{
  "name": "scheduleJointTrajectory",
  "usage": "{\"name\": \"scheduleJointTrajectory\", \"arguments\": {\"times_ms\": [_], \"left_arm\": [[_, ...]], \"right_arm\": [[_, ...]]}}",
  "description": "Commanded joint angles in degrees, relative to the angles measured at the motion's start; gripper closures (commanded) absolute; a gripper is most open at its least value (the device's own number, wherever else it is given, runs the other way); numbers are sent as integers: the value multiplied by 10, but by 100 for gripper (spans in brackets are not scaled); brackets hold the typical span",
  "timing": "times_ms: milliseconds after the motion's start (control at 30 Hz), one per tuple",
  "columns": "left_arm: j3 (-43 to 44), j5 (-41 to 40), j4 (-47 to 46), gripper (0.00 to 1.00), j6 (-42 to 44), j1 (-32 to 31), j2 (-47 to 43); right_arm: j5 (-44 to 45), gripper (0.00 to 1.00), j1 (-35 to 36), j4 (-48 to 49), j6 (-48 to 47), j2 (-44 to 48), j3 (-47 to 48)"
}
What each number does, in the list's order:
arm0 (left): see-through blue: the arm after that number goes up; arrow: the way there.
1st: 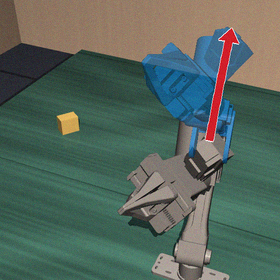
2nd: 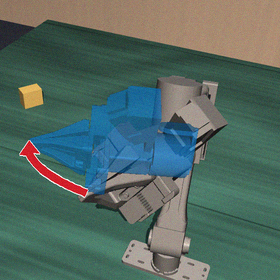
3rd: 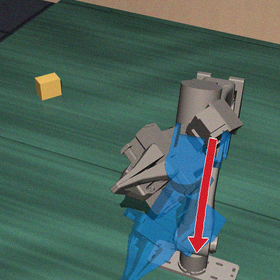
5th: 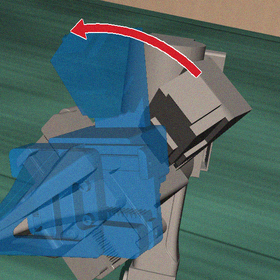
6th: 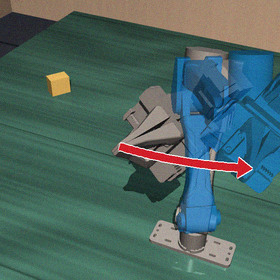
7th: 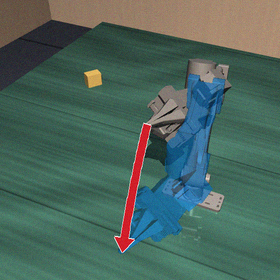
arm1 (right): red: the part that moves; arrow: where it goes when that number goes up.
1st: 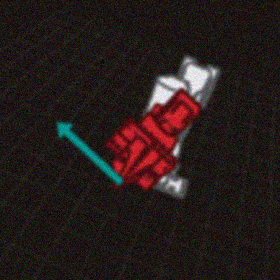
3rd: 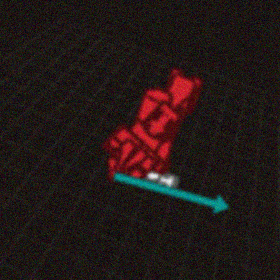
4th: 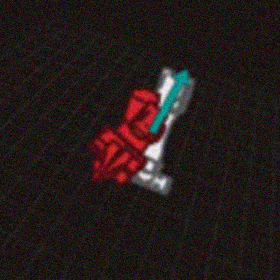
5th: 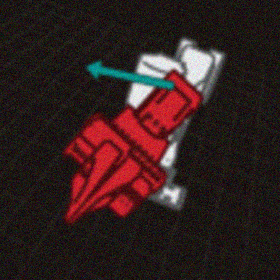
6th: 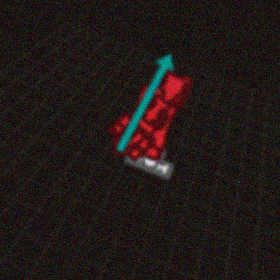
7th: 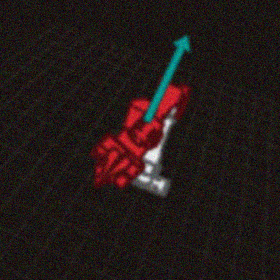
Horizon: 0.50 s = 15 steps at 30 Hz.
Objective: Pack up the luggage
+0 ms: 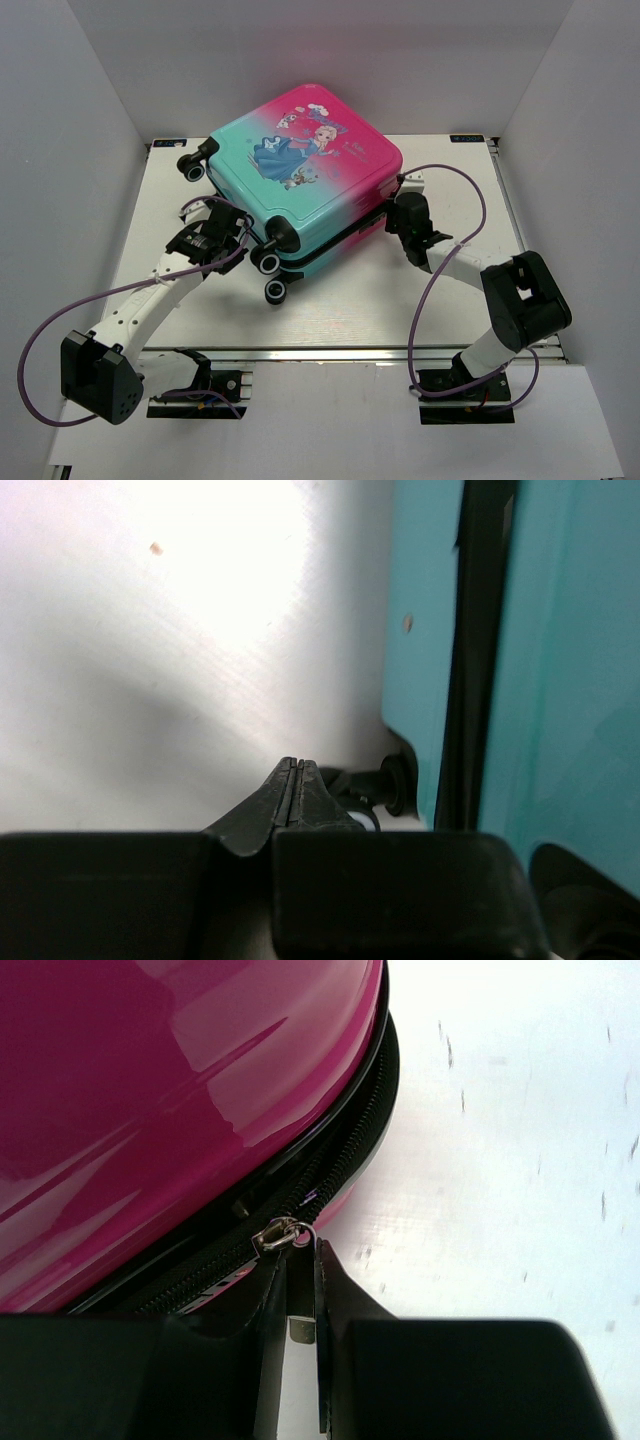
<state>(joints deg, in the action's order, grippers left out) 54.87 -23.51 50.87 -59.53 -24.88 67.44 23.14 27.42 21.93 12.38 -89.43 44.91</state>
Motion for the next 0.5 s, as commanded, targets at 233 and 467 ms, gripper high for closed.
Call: {"name": "scheduleJointTrajectory", "arguments": {"times_ms": [233, 467], "left_arm": [[42, 7, -47, 100, 19, 24, 30], [113, -1, -40, 9, 15, 69, 75]], "right_arm": [[-249, 100, -91, 182, -156, -46, 20], [-310, 100, -83, 179, -157, -16, -5]]}}
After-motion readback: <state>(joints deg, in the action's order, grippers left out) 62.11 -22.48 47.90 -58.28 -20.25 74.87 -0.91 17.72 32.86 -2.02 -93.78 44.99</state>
